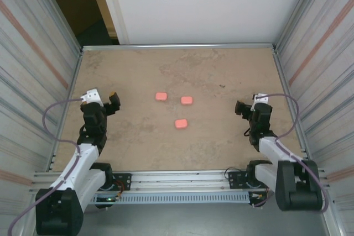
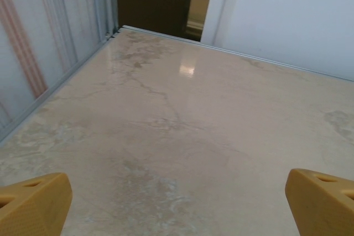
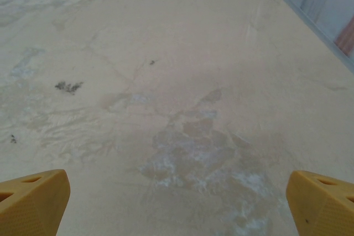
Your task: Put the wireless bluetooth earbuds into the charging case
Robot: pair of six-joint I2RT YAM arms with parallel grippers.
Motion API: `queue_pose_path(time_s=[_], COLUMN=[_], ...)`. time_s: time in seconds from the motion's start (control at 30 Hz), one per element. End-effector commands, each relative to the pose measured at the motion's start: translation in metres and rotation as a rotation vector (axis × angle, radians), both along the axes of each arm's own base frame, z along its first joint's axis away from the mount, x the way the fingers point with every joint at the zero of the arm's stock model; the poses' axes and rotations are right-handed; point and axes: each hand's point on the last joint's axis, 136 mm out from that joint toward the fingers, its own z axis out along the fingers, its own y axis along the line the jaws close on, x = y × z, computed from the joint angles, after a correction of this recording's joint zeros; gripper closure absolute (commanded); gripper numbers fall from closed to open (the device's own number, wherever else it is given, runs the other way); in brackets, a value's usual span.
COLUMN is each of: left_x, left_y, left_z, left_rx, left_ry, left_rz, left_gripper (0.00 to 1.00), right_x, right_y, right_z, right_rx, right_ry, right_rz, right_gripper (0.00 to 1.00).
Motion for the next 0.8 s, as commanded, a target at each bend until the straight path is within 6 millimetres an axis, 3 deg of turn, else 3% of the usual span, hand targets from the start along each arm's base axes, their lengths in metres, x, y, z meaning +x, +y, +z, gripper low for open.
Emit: queue_pose_path(time_s=[0.0,0.13,0.4,0.6,0.77], left_x=[0.001,0.007,0.018,0.019,0.023], left_y=[0.016,0.014,0.019,0.022,0.020], left_z=[0.008,-0.001,-0.023,-0.032,-0.043], left_rx=[0.076,0.158,0.213,0.236,0.241], left_ry=[-0.021,0.031,0.097,0.119,0.142], left_rz=[0.076,0.039,0.035,0.030,0.008], left_gripper=[0.01,0.01,0.01,0.01,0.01], right_x=[0.024,0.041,0.053,0.067,0.067], right_y=[0.009,0.011,0.022,0.008,0.009], right_z=[0.032,0.015,-0.014,-0.020,-0.020], right_rx=[-0.022,-0.009,0.008,0.086,0.072], right_ry=[-0.177,-0.146,-0.084,-0.004,-0.008], right_rz=[0.071,0.097,0.179,0.145,0.140], right_gripper=[0.01,0.01,0.01,0.01,0.01])
